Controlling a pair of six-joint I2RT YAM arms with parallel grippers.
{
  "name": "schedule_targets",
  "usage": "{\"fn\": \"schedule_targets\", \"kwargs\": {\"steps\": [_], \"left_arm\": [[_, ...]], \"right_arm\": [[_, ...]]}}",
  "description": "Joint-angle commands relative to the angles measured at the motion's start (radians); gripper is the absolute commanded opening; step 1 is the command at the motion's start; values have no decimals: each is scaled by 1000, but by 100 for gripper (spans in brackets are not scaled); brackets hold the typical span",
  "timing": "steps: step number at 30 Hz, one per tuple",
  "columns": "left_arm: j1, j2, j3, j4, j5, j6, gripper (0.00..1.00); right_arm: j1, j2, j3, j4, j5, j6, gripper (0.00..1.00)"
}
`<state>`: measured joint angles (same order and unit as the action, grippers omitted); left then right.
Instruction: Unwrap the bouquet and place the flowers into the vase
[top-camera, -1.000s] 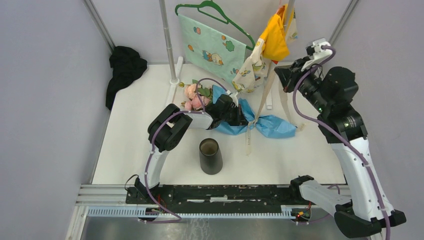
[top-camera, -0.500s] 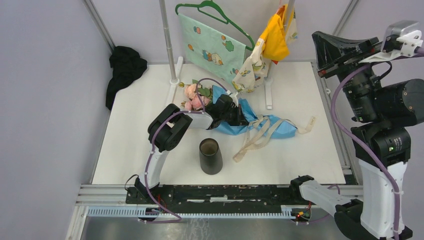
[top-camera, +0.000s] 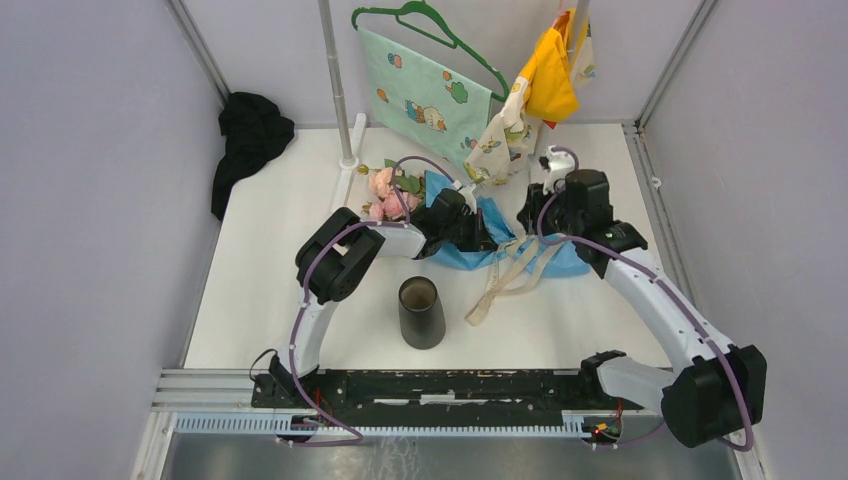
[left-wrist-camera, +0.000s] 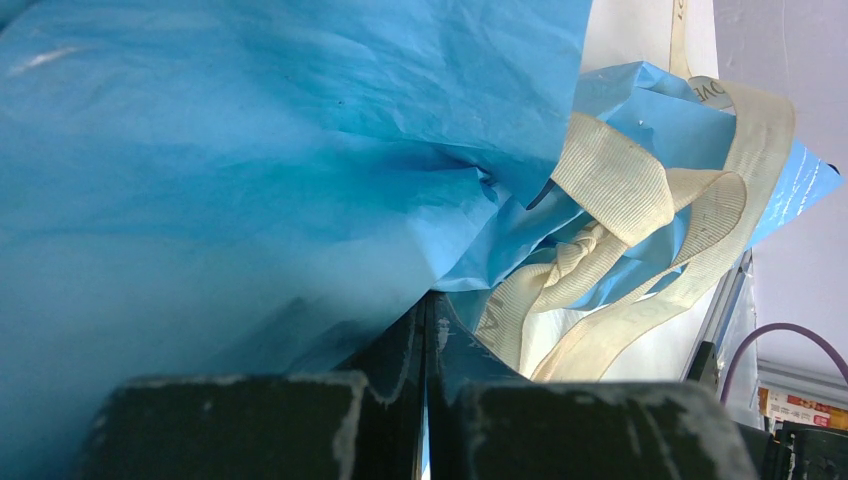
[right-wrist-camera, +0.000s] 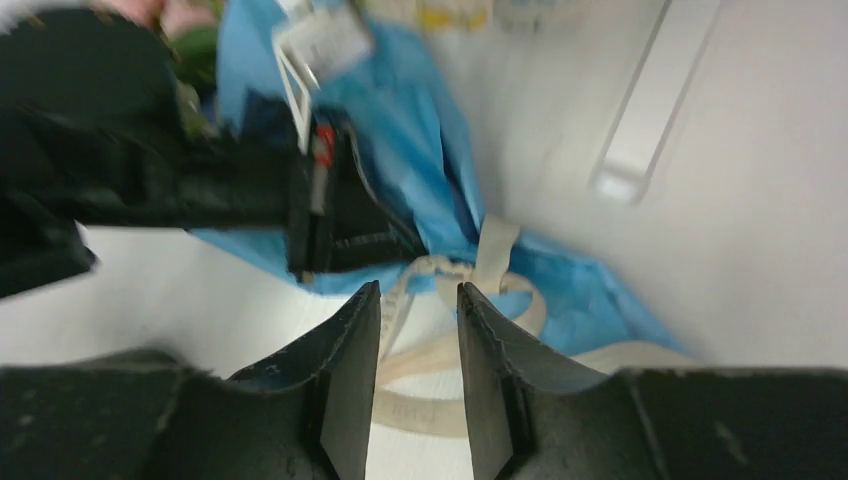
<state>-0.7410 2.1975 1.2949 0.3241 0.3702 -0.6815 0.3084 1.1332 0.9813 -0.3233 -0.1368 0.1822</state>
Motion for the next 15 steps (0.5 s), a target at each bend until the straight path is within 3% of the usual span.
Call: {"fn": "schedule_targets", "kwargs": {"steps": [1,7,15], "left_arm": [[3,40,-8,-80,-33,7,2],[3,44,-7,-77,-31,5,2],[3,43,-11,-72,-24,3,2]], "right_arm": [[4,-16,-92,106,-35,12,41],[4,49,-205,134,45,-18,43],[4,123,-199,138,193,-38,44]]}}
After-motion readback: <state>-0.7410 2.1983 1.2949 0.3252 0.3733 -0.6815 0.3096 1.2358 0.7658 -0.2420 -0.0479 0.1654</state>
